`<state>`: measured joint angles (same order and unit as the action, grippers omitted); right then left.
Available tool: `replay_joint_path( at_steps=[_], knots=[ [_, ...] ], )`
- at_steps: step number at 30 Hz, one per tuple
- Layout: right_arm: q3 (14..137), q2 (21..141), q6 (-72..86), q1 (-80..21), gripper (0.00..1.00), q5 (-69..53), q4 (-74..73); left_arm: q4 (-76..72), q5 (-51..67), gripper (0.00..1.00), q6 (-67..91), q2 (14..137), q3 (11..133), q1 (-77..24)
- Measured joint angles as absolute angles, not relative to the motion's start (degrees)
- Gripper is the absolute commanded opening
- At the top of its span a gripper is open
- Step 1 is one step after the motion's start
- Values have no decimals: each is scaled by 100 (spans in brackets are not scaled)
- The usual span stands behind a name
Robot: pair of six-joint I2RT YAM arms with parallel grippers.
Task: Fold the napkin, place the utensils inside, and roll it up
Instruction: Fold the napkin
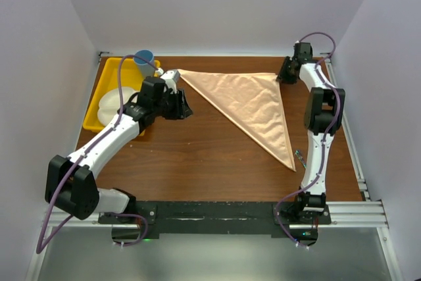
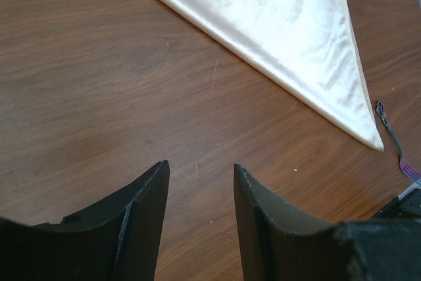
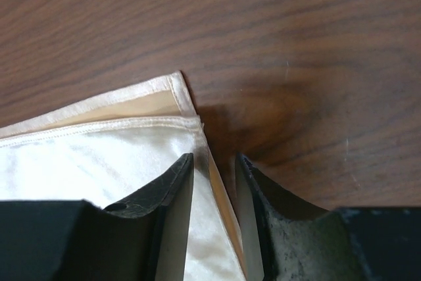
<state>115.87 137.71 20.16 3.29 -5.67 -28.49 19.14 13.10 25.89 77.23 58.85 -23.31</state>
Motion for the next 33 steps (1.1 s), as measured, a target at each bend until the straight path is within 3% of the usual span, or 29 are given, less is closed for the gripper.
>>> replay_joint_path(
  at_steps=[10,16,27,31,33],
  knots=[
    [12309,14267,1981,327,23,-740,-2814,2178,1308,48,2591,7741,6012,-2331],
    [12481,14324,1962,329,2,-821,-2847,2180,1313,48,2598,7800,6014,-2331],
    [12549,14337,1964,329,3,-884,-2862,2174,1313,48,2639,7802,6016,-2331],
    [12737,14459,2010,329,6,-961,-2825,2176,1308,48,2637,7867,6064,-2331],
    [12851,14549,2053,329,11,-1009,-2818,2189,1288,48,2635,7937,6132,-2331]
  ],
)
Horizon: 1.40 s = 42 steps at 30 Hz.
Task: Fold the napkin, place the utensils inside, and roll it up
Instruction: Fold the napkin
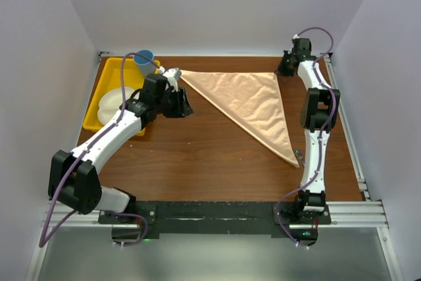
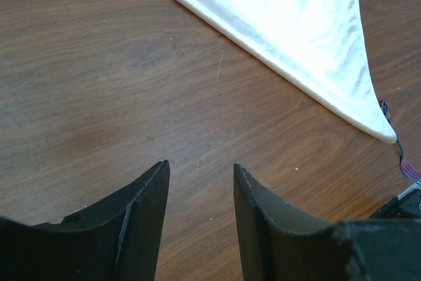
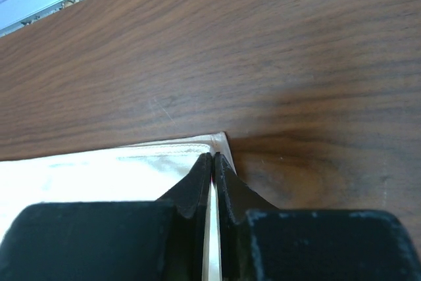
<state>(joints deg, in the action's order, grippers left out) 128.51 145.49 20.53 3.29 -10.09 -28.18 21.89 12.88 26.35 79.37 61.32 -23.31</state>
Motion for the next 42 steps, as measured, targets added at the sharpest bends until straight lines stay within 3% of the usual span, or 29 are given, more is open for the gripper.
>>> replay_joint_path(
  at_steps=[5,6,11,13,18,22,24,29,33,42],
  knots=[
    [13122,14759,2209,329,42,-1028,-2858,2198,1179,48,2611,8267,6499,-2327],
    [13203,14787,2235,329,53,-1024,-2912,2204,1127,48,2589,8383,6648,-2327],
    [13555,14680,2467,303,63,-582,-3640,2088,919,38,2576,9107,7382,-2228],
    [13388,14374,2582,283,63,-298,-4042,1984,851,26,2563,9518,7719,-2161],
    [12114,12938,2720,154,62,207,-4770,1789,578,0,2421,10875,8901,-2062],
    [10339,11380,2716,-158,50,235,-4934,1754,242,0,2290,12062,9953,-2034],
    [9362,10667,2714,-320,38,174,-4950,1776,-16,0,2222,12543,10394,-2023],
    [7535,9389,2720,-370,21,78,-5201,1734,-534,0,2005,13063,10678,-1942],
    [6598,8868,2766,-222,17,143,-5323,1697,-781,0,1863,13257,10825,-1793],
    [5966,8799,2873,-27,17,248,-5216,1441,-996,0,1645,13568,10864,-1592]
  ],
)
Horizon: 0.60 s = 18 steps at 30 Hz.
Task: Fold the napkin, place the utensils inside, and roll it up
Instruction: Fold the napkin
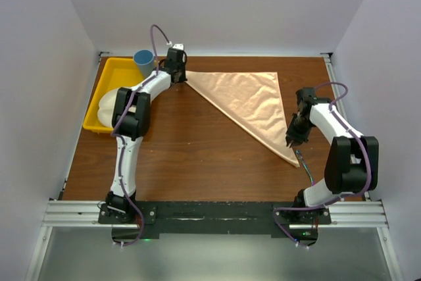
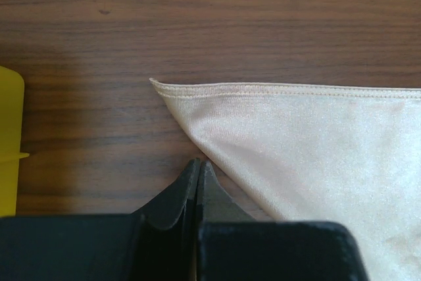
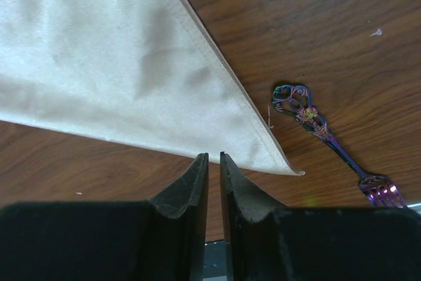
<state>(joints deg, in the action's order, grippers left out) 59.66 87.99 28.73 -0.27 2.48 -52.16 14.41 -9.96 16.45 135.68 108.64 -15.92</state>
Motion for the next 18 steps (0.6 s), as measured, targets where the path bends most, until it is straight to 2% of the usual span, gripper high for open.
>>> replay_joint_path(
  at_steps=[13,18],
  knots=[
    [5277,8989,3271,266,18,351,-5011,1387,-1201,0,1564,13880,11096,-1601],
    [5177,9179,3312,270,22,329,-4871,1516,-1186,0,1549,13887,11212,-1601]
  ],
)
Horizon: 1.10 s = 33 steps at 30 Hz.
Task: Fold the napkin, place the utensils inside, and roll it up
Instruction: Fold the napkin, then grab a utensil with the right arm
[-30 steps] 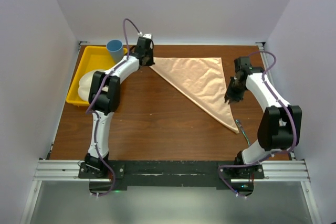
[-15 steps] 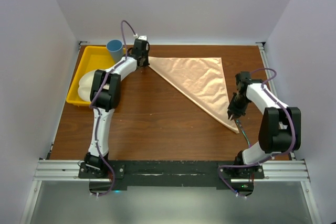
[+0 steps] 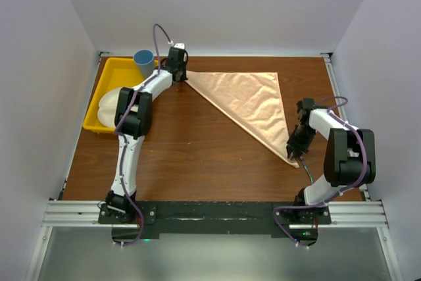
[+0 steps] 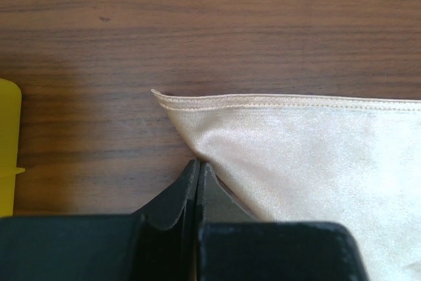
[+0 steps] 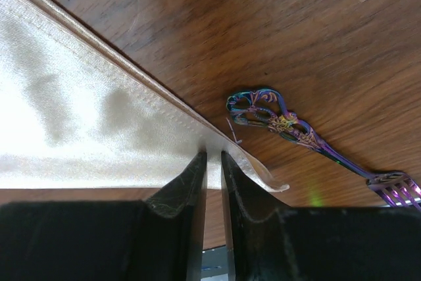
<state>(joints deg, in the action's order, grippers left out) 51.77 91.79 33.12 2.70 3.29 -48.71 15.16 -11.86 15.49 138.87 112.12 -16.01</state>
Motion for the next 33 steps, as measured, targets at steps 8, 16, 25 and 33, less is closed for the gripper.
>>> replay_joint_path(
  at_steps=[8,16,25,33],
  knots=[
    [5736,8995,3562,309,62,362,-5210,1874,-698,22,1638,13635,11443,-1632],
    [6493,9070,4532,963,92,377,-5653,1970,-67,43,1739,11480,9865,-2198],
    [6224,9063,6554,1715,94,499,-6272,1778,617,50,1664,9050,7752,-2464],
    [5959,9067,7850,1981,91,851,-6748,1789,760,49,1629,8908,7509,-2408]
  ],
)
